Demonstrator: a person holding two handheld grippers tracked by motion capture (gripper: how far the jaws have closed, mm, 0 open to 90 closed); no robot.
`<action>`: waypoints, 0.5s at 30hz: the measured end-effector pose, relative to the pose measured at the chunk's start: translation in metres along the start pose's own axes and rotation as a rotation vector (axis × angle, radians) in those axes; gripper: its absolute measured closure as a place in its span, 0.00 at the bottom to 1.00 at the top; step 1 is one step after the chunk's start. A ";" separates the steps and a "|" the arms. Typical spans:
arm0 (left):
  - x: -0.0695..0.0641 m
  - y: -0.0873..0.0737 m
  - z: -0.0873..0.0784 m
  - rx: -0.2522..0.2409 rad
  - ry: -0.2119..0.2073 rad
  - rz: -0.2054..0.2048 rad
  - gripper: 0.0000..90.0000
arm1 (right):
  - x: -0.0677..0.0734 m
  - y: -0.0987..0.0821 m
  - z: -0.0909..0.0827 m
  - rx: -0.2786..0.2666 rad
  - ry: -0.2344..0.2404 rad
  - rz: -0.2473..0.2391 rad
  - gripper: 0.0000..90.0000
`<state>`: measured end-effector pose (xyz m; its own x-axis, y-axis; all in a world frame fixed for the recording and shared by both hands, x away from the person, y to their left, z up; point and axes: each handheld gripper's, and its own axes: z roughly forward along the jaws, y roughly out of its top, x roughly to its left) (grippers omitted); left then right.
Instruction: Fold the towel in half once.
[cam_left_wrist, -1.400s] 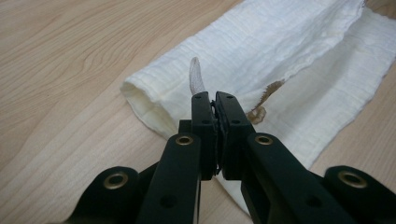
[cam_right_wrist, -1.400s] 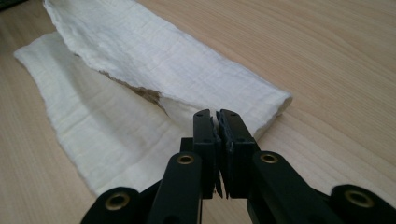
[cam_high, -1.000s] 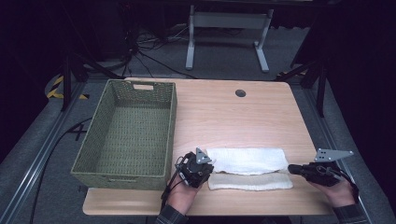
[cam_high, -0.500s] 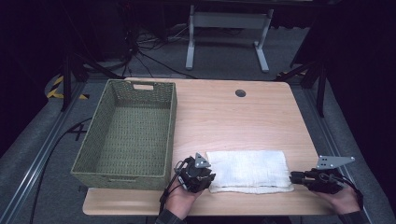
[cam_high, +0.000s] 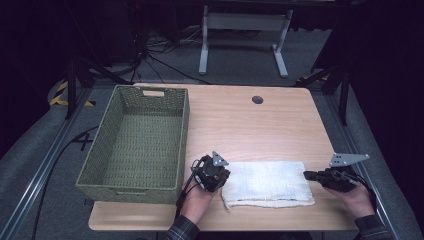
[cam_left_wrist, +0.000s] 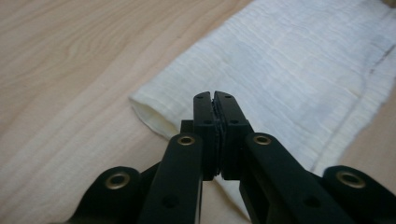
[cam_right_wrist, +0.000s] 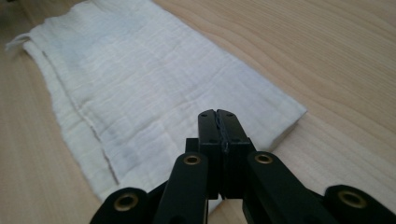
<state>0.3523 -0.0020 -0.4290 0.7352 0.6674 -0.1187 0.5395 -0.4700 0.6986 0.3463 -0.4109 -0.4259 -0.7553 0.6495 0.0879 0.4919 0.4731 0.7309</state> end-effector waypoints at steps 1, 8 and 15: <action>0.001 0.002 0.002 0.002 0.005 -0.005 0.99 | -0.002 0.002 0.002 0.000 -0.007 0.001 1.00; 0.009 0.011 0.019 0.016 0.075 -0.018 0.98 | -0.022 0.012 0.014 0.010 -0.076 0.027 0.99; 0.017 0.016 0.033 0.044 0.106 -0.034 0.84 | -0.040 0.014 0.024 0.022 -0.115 0.055 0.85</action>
<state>0.3869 -0.0168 -0.4429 0.6696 0.7399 -0.0648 0.5826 -0.4691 0.6637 0.3936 -0.4157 -0.4359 -0.6730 0.7381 0.0485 0.5416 0.4471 0.7119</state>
